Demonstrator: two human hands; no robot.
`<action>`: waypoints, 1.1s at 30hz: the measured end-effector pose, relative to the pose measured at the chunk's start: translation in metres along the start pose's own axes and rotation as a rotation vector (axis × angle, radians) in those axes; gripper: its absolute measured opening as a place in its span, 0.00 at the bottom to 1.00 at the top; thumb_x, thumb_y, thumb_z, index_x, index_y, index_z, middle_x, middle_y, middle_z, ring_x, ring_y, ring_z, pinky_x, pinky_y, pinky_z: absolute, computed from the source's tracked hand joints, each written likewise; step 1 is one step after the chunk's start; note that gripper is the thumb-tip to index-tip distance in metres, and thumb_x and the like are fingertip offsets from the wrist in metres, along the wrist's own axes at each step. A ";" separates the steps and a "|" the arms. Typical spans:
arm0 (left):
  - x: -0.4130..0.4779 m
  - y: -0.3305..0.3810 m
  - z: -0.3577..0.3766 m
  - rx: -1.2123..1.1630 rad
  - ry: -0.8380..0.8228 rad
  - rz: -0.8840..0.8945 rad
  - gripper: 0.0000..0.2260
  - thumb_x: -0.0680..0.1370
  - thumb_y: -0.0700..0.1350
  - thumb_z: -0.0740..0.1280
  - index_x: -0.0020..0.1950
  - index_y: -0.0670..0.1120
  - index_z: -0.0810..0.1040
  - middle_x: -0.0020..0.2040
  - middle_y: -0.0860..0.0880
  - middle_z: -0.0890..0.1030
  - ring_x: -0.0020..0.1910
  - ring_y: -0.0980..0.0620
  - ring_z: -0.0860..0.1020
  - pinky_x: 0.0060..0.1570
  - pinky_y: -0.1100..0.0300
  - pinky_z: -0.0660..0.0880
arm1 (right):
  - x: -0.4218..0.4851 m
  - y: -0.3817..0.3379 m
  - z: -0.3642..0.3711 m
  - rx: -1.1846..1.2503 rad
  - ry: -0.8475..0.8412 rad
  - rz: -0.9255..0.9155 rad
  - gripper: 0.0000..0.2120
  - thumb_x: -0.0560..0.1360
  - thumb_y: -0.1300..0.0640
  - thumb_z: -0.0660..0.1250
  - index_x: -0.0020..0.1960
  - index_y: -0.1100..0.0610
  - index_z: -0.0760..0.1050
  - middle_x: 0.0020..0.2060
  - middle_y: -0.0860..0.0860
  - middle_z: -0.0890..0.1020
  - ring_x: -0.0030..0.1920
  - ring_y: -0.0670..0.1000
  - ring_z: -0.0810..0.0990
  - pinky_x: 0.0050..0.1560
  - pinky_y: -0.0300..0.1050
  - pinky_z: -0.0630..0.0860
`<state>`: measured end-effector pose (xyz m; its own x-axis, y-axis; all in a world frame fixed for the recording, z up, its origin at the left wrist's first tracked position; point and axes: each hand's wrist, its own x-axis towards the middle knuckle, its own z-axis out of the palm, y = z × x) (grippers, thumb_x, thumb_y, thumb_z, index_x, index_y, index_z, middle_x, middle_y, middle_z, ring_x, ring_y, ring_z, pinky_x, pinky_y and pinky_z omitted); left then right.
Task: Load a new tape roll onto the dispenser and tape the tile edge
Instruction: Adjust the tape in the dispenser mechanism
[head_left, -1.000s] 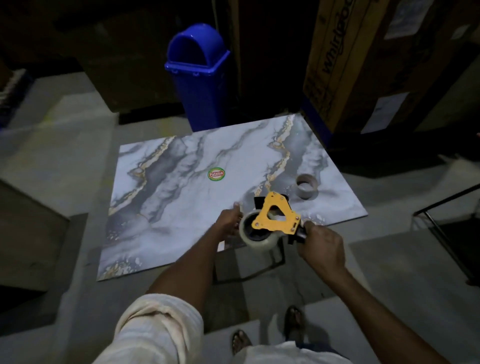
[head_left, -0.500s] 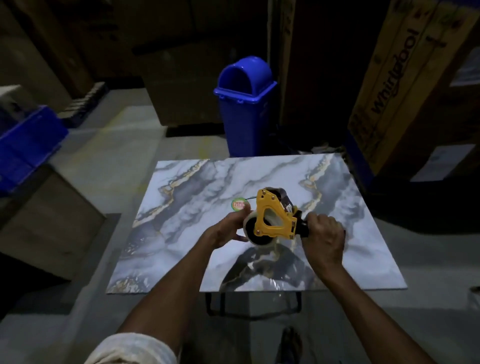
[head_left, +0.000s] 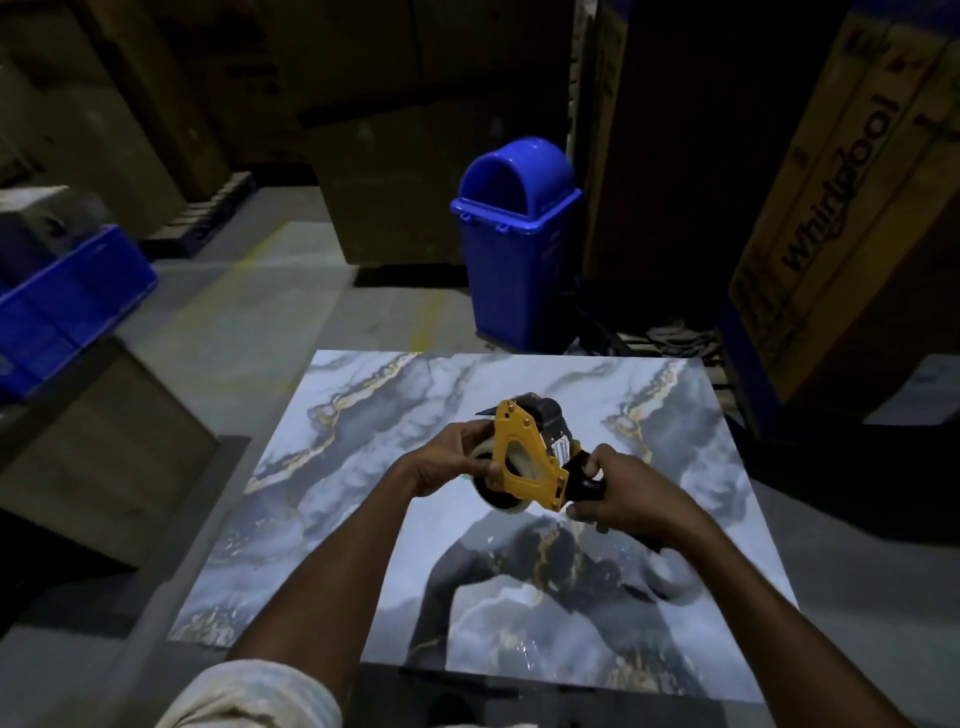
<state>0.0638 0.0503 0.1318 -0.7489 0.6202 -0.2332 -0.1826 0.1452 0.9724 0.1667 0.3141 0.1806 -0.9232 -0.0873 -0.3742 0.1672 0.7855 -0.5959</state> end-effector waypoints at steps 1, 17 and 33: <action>0.004 0.004 -0.005 0.014 -0.019 0.009 0.37 0.68 0.47 0.82 0.74 0.40 0.73 0.69 0.41 0.79 0.69 0.40 0.77 0.65 0.47 0.76 | 0.004 -0.003 -0.008 0.162 -0.091 0.036 0.20 0.70 0.51 0.78 0.51 0.55 0.68 0.43 0.54 0.86 0.37 0.52 0.85 0.40 0.49 0.81; 0.037 0.025 -0.091 0.381 0.299 0.142 0.19 0.78 0.30 0.68 0.66 0.44 0.81 0.62 0.49 0.83 0.61 0.56 0.79 0.63 0.54 0.78 | 0.026 -0.070 0.047 0.308 0.089 0.211 0.05 0.78 0.52 0.67 0.49 0.54 0.77 0.41 0.53 0.83 0.39 0.52 0.81 0.41 0.49 0.79; 0.033 0.073 -0.072 0.430 0.241 0.239 0.09 0.77 0.54 0.75 0.47 0.49 0.88 0.44 0.53 0.85 0.43 0.59 0.80 0.44 0.63 0.74 | 0.033 -0.077 0.060 0.059 0.346 0.196 0.08 0.79 0.51 0.66 0.51 0.55 0.73 0.40 0.48 0.77 0.42 0.52 0.75 0.42 0.42 0.67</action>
<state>-0.0201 0.0252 0.1945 -0.8715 0.4879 0.0494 0.2501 0.3555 0.9006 0.1441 0.2144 0.1712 -0.9321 0.2799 -0.2298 0.3621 0.7295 -0.5803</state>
